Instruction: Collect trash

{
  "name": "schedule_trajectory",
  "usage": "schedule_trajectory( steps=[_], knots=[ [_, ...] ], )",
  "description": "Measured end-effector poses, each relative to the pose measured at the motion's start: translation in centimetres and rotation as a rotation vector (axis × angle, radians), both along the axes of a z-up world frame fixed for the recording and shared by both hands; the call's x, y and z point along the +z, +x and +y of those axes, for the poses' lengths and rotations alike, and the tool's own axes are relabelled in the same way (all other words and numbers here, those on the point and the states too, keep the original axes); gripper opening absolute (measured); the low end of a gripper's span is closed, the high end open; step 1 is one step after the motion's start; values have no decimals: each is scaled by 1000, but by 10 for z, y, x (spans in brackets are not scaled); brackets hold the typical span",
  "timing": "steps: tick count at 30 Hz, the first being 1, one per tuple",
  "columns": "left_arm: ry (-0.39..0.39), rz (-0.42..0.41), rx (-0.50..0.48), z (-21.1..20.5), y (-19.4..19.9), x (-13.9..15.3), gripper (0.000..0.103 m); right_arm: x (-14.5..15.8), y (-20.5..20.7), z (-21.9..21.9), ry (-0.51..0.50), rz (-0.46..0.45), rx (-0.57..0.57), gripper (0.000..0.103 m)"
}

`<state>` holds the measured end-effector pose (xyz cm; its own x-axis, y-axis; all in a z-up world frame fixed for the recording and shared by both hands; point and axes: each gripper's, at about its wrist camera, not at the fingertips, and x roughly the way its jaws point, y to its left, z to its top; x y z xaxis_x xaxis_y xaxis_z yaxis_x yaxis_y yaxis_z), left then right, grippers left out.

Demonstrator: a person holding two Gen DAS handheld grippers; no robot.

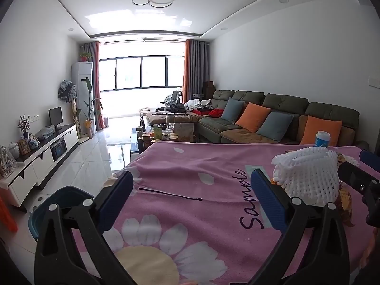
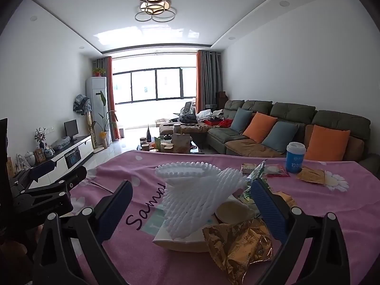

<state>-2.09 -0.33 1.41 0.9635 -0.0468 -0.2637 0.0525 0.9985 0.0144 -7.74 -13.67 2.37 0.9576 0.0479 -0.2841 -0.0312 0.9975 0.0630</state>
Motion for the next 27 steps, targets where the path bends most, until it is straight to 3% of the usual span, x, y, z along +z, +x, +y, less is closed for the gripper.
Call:
schedule_trajectory(
  steps=[27],
  knots=[
    [-20,-31,2,1,-8,4,97,-1,-2,-7,2,-21,-11,96]
  ],
)
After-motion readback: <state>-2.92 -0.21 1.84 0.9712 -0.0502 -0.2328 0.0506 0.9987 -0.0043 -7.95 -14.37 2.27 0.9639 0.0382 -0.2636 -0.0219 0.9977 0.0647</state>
